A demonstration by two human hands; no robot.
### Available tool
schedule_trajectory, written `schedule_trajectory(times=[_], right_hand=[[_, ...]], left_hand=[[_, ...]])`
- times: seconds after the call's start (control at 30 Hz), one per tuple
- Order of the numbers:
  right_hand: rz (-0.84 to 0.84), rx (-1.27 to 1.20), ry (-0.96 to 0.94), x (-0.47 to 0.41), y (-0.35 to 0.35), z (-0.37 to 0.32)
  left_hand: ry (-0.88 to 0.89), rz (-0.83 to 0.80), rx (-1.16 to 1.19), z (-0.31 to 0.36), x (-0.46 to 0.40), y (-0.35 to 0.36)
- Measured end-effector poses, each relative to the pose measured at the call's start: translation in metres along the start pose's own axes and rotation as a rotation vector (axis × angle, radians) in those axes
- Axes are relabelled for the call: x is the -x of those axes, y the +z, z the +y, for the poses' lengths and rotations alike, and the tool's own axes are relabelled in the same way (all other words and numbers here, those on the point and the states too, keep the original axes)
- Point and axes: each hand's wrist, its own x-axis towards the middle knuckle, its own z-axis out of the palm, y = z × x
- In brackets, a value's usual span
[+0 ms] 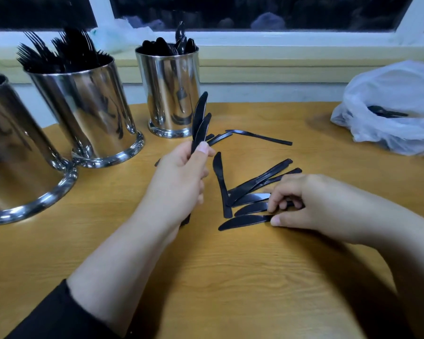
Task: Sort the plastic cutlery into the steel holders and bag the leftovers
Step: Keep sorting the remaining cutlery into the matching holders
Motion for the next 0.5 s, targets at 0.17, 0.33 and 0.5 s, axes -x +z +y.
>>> schedule_trajectory(times=[0.17, 0.33, 0.5], right_hand=[[-0.017, 0.036, 0.037, -0.0025, 0.0029, -0.0010], [-0.014, 0.031, 0.018, -0.0029, 0.0047, -0.0016], [-0.024, -0.076, 0.005, 0.0024, -0.0023, 0.0008]], left_hand=[[0.031, -0.038, -0.030, -0.0021, 0.0008, 0.0006], [0.011, 0.045, 0.021, -0.0021, 0.0002, -0.0020], [0.013, 0.130, 0.148, -0.0023, -0.0032, -0.0025]])
